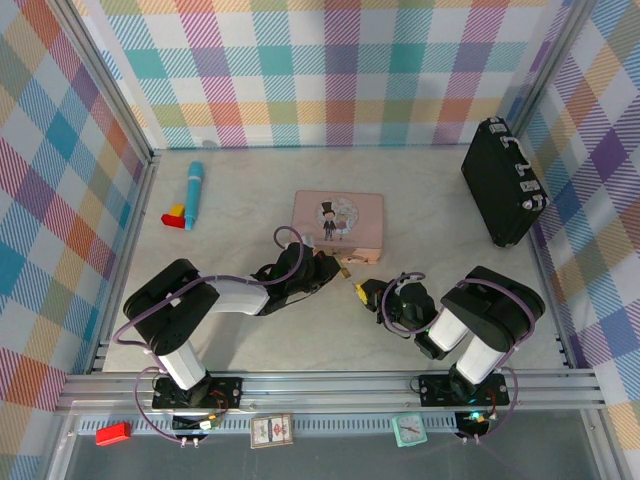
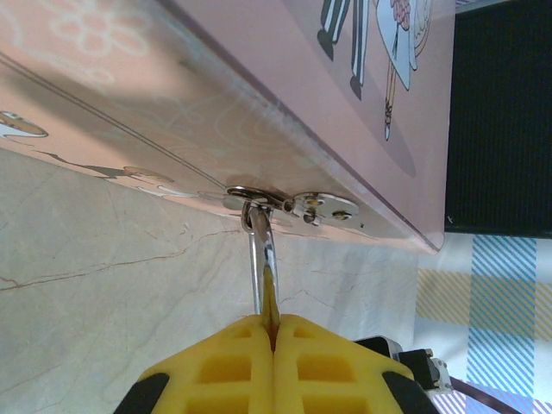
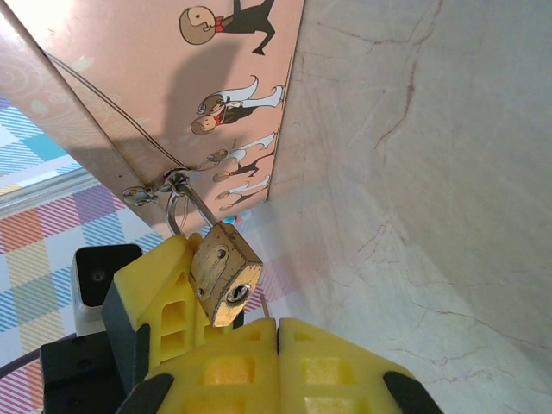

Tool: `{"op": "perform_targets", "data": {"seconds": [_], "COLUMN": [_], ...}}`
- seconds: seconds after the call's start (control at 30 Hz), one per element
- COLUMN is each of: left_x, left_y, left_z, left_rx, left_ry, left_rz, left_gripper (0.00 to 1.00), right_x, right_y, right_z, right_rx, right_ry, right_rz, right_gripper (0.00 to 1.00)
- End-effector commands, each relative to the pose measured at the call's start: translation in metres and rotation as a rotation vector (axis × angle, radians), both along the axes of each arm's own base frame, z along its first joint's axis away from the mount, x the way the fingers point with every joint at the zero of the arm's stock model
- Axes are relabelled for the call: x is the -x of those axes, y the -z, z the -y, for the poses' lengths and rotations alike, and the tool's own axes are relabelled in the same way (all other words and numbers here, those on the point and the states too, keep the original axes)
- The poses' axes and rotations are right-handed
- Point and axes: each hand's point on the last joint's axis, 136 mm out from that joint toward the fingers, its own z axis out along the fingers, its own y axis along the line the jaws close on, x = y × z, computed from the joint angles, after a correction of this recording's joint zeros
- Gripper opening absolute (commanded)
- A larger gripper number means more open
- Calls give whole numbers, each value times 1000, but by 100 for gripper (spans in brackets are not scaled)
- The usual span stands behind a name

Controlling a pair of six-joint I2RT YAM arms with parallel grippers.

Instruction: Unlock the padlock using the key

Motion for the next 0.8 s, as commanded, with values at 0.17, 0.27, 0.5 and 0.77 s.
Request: {"op": "perform_targets", "data": {"seconds": [0.17, 0.27, 0.5, 0.77], "left_x": [-4, -3, -2, -1], "left_y": [-21, -20, -19, -19], "left_z": [13, 13, 12, 9], "left_rx": [79, 78, 82, 76], "left_ry": [8, 7, 5, -3], "left_rz": [65, 64, 61, 63], "left_gripper": [0, 0, 0, 0], "right_x": [-8, -8, -9, -11], "right_y": [-22, -22, -18, -18], "right_z": [-10, -10, -10, -6], "right_rx": [-79, -78, -74, -66], "right_ry": [-1, 0, 6, 25], "right_rz": [38, 41, 27, 36], "right_gripper": [0, 0, 0, 0]}}
